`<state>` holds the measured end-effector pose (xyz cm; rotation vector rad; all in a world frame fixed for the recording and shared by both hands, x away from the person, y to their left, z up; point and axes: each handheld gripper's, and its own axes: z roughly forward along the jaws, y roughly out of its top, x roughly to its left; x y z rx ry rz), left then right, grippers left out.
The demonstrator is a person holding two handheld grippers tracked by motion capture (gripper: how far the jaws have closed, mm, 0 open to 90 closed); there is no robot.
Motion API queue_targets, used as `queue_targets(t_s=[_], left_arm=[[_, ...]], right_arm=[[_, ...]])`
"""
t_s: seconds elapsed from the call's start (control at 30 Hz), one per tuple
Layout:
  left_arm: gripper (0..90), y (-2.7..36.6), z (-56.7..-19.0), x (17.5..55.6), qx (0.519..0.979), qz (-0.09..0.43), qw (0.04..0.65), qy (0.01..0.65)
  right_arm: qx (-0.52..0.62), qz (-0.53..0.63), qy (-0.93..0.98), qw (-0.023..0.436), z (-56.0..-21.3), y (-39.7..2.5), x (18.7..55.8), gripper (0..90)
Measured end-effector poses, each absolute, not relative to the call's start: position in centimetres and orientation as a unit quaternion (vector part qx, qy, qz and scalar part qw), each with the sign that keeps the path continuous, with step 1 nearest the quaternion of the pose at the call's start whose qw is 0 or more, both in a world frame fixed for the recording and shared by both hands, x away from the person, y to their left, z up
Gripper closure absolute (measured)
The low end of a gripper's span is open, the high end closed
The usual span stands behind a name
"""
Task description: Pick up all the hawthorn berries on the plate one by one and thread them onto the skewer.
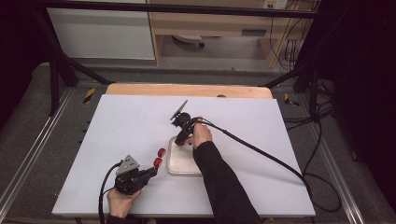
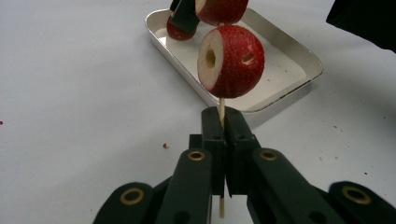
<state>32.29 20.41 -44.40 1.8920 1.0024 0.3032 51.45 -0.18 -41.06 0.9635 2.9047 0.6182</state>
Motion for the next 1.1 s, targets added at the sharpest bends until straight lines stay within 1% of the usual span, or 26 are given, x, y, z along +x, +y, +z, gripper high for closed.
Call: queue_targets(t_s=[0.17,0.23,0.43,0.63,0.7,0.8,0.83,0.87,0.9,0.97,1.03,1.1], left_arm=[[88.3,20.5,-44.4,32.3,0.772,0.124,0.470,0.410],[88.3,20.5,-44.4,32.3,0.772,0.124,0.470,0.409],[88.3,20.5,-44.4,32.3,0.772,0.124,0.470,0.409],[88.2,20.4,-44.4,32.2,0.770,0.123,0.473,0.411],[88.2,20.3,-44.4,32.2,0.768,0.122,0.476,0.411],[88.3,20.0,-44.3,32.1,0.767,0.122,0.479,0.409],[88.2,19.9,-44.3,32.1,0.767,0.122,0.480,0.409],[88.2,19.7,-44.2,32.1,0.767,0.122,0.481,0.408],[88.3,19.5,-44.2,32.1,0.766,0.121,0.482,0.408],[88.2,19.0,-44.1,32.1,0.767,0.121,0.483,0.405],[88.2,18.4,-44.0,32.0,0.768,0.119,0.484,0.402],[88.2,17.7,-44.0,31.9,0.769,0.116,0.487,0.397]], right_arm=[[0.305,0.193,0.933,0.009,-41.0,0.1,51.5,55.8],[0.299,0.183,0.936,0.014,-41.2,0.3,51.4,59.5],[0.306,0.182,0.934,0.013,-41.0,0.4,51.3,60.3],[0.314,0.207,0.926,0.020,-39.2,-0.4,50.6,60.4],[0.317,0.236,0.918,0.029,-37.9,-1.3,49.9,60.4],[0.325,0.261,0.909,0.032,-37.1,-2.1,49.3,60.5],[0.330,0.283,0.900,0.039,-36.5,-3.1,48.6,60.5],[0.330,0.283,0.900,0.039,-36.5,-3.1,48.6,60.5],[0.338,0.306,0.889,0.038,-36.1,-4.2,47.8,60.5],[0.343,0.319,0.882,0.042,-35.9,-4.8,47.4,60.5],[0.350,0.371,0.859,0.045,-35.5,-6.8,46.3,60.5],[0.354,0.386,0.850,0.048,-35.4,-7.4,45.8,60.5]])
